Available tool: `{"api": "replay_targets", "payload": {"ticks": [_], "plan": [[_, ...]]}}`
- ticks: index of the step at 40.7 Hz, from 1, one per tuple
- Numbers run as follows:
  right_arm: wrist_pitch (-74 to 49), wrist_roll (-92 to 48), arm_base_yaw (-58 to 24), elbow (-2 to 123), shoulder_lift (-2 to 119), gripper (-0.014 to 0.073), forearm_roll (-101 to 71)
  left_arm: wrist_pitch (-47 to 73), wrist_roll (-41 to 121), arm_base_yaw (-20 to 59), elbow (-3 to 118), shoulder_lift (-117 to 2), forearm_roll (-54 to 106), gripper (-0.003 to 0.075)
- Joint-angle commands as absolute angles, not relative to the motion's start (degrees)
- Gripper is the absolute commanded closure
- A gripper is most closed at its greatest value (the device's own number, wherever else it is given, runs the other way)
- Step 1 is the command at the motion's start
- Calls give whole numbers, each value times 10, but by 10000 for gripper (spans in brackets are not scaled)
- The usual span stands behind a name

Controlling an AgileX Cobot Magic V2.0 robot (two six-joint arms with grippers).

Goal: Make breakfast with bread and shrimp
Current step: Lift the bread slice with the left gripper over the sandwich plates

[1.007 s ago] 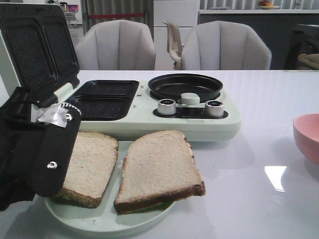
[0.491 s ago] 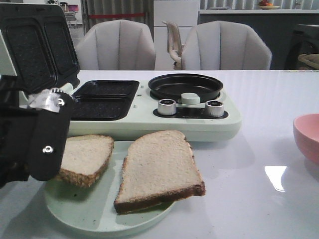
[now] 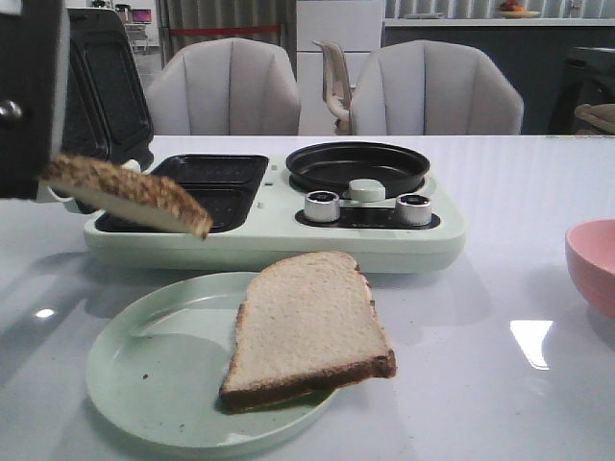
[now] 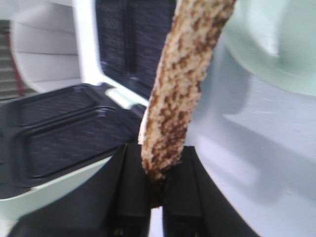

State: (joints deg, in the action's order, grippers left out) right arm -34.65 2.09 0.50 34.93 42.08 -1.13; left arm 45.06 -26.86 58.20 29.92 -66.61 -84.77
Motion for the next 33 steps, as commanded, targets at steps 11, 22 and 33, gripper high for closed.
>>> {"api": "replay_targets", "payload": {"ticks": [11,22,33], "plan": [[-305,21,8,367,421,108,-8,415,-277,548,380,-639,-933,619],[-305,21,8,367,421,108,-8,236,-273,417,485,-727,-934,619],[-305,21,8,367,421,108,-8,229,-273,326,624,-877,-934,619]]}}
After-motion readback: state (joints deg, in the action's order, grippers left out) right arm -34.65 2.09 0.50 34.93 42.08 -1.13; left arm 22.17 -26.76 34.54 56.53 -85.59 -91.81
